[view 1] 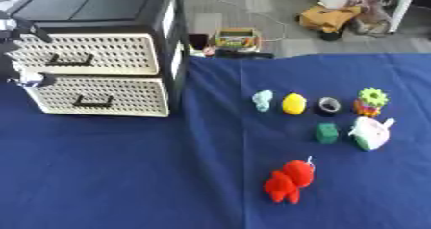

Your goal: Pick up objects from table and place into drawer.

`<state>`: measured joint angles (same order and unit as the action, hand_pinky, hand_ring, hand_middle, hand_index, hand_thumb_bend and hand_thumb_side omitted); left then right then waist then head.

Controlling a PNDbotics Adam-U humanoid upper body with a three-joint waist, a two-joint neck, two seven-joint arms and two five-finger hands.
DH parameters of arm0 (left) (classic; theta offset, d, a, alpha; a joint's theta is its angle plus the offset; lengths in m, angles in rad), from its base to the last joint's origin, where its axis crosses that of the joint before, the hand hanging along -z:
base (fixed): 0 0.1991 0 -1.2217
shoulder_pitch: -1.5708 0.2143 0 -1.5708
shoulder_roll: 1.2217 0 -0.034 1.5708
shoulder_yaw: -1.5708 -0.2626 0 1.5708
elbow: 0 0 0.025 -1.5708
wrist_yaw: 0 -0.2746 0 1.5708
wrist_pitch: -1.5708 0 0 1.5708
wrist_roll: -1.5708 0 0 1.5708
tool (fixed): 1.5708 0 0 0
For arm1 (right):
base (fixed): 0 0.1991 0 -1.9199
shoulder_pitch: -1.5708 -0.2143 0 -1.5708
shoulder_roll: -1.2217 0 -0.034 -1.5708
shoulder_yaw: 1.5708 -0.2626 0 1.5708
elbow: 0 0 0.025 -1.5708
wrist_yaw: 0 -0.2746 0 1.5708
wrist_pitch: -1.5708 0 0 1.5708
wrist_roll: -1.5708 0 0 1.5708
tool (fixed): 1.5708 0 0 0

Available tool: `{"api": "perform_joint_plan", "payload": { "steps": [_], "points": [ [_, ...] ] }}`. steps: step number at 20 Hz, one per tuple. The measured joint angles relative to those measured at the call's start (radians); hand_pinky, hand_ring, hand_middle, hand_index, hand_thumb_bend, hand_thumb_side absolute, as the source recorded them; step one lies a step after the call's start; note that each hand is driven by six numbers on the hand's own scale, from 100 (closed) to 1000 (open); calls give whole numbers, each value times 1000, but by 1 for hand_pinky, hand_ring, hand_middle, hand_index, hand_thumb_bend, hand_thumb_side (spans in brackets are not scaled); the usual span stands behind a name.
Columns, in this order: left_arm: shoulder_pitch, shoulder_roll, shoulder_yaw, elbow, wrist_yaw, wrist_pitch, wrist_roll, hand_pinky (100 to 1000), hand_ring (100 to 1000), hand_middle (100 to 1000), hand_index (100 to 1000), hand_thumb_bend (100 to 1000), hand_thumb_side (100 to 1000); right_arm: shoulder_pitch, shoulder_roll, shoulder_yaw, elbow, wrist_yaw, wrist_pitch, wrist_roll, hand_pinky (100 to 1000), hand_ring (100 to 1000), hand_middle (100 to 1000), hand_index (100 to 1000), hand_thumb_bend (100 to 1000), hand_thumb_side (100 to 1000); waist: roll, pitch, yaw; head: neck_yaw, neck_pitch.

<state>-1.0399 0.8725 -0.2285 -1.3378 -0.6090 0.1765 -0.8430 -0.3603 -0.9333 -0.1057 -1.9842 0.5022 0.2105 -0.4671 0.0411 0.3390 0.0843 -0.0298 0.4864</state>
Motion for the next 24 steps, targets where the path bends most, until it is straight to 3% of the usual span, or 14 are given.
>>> {"api": "perform_joint_plan", "payload": {
  "steps": [4,13,24],
  "points": [
    [-40,-26,18,54,1,-28,19,100,100,100,822,390,408,-1,0,2,0,-3,-2,-4,635,719,704,734,100,1000,3,10,1,1,-6],
    [-105,-75,29,162,-16,-89,-11,100,100,100,857,366,416,-8,0,3,0,-4,-2,-16,635,719,702,733,100,1000,6,34,-2,3,-24],
    [-113,-99,21,196,-24,-109,-45,100,100,100,931,381,416,-10,0,3,0,-14,-6,-29,634,716,698,730,100,1000,6,41,-8,6,-37]
  ]
}}
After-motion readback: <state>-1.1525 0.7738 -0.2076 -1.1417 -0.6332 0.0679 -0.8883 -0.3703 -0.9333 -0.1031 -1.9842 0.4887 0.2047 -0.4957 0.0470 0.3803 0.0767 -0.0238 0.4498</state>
